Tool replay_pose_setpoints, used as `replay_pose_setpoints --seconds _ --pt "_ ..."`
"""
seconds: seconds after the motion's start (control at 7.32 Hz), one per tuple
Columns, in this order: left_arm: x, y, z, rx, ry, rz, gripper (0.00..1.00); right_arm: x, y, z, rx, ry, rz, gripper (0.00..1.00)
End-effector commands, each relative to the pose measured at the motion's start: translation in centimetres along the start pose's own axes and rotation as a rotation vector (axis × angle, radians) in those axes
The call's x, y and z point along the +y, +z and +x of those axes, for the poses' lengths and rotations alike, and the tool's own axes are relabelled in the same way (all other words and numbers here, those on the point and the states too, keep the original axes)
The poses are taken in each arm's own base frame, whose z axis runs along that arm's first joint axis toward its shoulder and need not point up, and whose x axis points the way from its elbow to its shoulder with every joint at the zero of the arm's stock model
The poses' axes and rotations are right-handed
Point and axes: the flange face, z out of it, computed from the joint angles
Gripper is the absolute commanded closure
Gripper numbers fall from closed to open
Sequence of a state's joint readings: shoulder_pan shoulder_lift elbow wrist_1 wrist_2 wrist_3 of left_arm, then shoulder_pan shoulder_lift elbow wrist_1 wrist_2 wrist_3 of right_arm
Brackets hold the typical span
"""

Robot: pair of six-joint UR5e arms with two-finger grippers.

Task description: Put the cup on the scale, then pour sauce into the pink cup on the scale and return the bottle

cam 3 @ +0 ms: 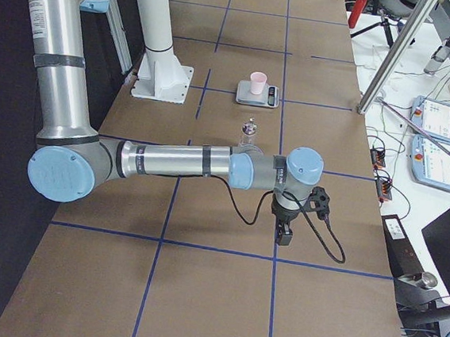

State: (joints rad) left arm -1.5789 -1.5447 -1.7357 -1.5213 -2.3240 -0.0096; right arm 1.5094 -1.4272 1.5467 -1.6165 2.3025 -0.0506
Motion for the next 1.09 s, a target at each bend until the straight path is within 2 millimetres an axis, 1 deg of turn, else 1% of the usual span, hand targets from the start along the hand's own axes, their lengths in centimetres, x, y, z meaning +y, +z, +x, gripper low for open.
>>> replay_pose_setpoints --seconds 0.0,0.14,0.27,0.41,0.55,0.68,0.82,0.96 --pt "0.2 0.8 -0.7 0.000 -0.011 -0.016 0.00 -0.1 0.0 -0.1 0.000 -0.004 0.003 0.00" --pt "0.5 1.4 -1.2 -0.002 -0.020 -0.028 0.00 -0.6 -0.1 -0.4 0.001 -0.006 0.007 0.00" --pt "0.7 2.0 -1.8 -0.003 -0.029 -0.037 0.00 -1.6 -0.8 -1.0 -0.003 -0.015 0.015 0.00" --pt "0.5 2.1 -1.9 -0.003 -0.016 -0.022 0.00 -2.1 -1.1 -1.2 0.000 -0.018 0.019 0.00" --pt "0.4 2.1 -1.8 -0.002 -0.017 -0.021 0.00 -1.7 -0.9 -1.0 0.000 -0.013 0.013 0.00" --pt "0.4 2.0 -1.8 -0.002 -0.019 -0.018 0.00 -0.8 0.0 -0.3 0.007 -0.006 -0.002 0.00" --pt "0.3 1.9 -1.7 0.000 -0.018 -0.016 0.00 -0.2 0.4 0.1 0.004 0.000 -0.009 0.00" --pt "0.4 2.0 -1.7 0.000 -0.020 -0.018 0.00 0.0 0.5 0.1 -0.002 0.004 -0.013 0.00"
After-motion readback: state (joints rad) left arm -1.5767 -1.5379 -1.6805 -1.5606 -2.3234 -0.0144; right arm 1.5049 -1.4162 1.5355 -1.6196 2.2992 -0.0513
